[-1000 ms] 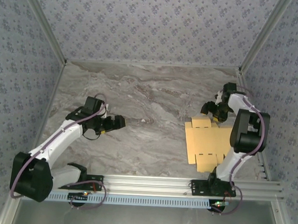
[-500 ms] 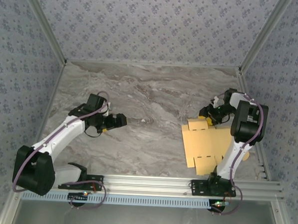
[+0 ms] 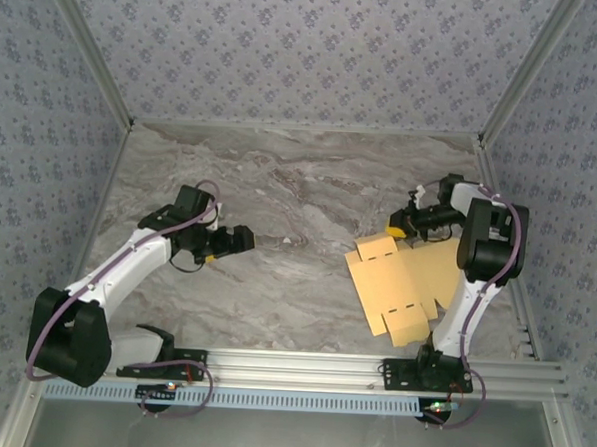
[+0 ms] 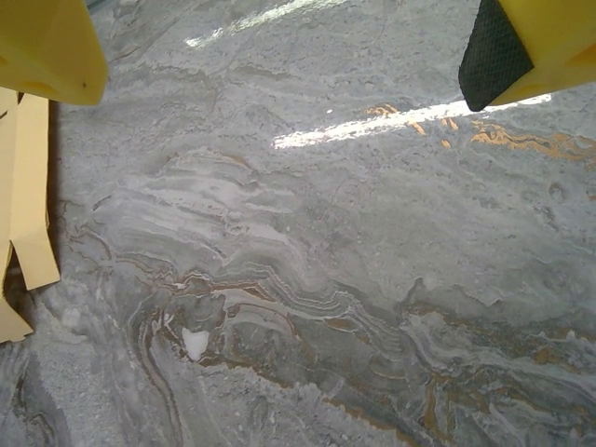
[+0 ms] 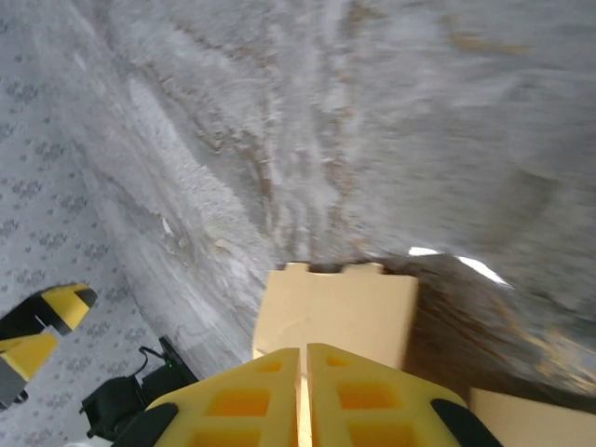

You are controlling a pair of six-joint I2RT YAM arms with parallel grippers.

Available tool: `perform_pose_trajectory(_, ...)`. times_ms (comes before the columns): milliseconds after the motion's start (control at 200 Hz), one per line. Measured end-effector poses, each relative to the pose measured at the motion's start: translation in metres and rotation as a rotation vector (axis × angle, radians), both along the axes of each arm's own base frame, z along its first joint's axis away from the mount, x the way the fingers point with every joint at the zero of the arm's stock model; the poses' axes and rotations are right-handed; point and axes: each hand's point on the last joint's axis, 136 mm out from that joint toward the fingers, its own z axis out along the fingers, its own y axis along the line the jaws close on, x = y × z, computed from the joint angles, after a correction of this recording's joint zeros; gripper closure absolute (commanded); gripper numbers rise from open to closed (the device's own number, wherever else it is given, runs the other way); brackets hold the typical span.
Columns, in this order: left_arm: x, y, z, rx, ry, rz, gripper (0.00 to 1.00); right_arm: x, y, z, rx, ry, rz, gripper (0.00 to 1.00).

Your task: Fold the paper box

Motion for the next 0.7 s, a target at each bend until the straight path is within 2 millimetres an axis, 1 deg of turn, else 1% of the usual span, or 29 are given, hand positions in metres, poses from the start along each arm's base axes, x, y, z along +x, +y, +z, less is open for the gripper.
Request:
perform_pose_trajectory(85,0.003,-0.001,0.007,-0.003,-0.017,-0.006,0.01,0.003,0.014,0.005,0.006,-0.012,0.027,0.78)
perform_pose_trajectory(140,0.006,-0.002,0.011,-0.004,-0.029,-0.011,0.01,0.005,0.02,0.007,-0.006,-0.025,0.048,0.75)
perform_pose_trajectory(170,0.007,-0.002,0.013,-0.006,-0.033,-0.012,0.01,0.007,0.024,0.009,-0.018,-0.031,0.058,0.7)
perform_pose_trajectory(210,0.008,-0.003,0.015,-0.009,-0.039,-0.013,0.01,0.01,0.025,0.01,-0.037,-0.035,0.062,0.67)
perform_pose_trajectory(270,0.008,-0.004,0.016,-0.016,-0.04,-0.018,0.01,0.013,0.022,0.009,-0.078,-0.037,0.057,0.63)
perform_pose_trajectory(390,0.006,-0.011,0.019,-0.056,-0.035,-0.039,0.01,0.011,-0.002,0.006,-0.171,-0.003,0.011,0.62)
perform_pose_trajectory(520,0.002,-0.02,0.019,-0.107,-0.027,-0.063,0.01,0.003,-0.024,0.002,-0.222,0.054,-0.029,0.62)
perform_pose_trajectory(600,0.0,-0.025,0.016,-0.122,-0.014,-0.077,0.01,-0.002,-0.026,0.0,-0.227,0.078,-0.027,0.62)
perform_pose_trajectory(700,0.0,-0.029,0.01,-0.13,0.009,-0.086,0.01,-0.009,-0.017,-0.005,-0.223,0.109,0.007,0.63)
